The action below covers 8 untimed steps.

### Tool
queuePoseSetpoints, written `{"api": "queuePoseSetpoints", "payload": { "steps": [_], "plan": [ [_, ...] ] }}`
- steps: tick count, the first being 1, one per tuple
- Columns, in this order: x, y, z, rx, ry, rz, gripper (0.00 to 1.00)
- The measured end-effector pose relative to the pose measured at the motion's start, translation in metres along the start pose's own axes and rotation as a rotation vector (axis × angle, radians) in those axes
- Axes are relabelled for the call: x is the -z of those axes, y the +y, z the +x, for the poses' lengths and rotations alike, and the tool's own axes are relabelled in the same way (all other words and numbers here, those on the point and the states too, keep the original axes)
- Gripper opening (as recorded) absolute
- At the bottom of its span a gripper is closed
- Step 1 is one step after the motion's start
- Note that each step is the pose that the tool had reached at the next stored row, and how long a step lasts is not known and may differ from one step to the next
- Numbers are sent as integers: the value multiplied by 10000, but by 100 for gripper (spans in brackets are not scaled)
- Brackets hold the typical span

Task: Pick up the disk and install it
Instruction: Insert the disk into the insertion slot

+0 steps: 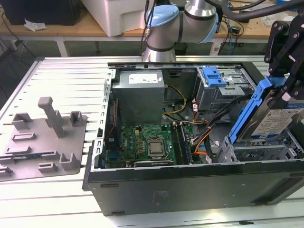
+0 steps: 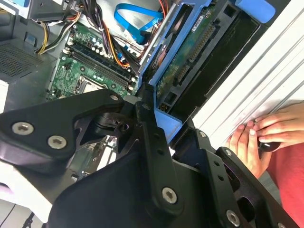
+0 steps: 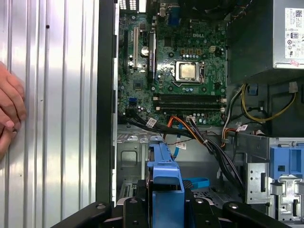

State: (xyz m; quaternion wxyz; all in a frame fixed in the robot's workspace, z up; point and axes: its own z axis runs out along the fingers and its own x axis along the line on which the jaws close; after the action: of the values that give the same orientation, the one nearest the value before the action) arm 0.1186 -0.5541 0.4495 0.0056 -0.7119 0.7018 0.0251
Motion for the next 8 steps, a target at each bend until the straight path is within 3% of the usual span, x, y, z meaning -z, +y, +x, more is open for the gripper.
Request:
{"api": "queuePoseSetpoints", "payload": {
  "steps": [8],
  "plan": [
    [13,1,-1,-63,-1,3,36]
  ]
}}
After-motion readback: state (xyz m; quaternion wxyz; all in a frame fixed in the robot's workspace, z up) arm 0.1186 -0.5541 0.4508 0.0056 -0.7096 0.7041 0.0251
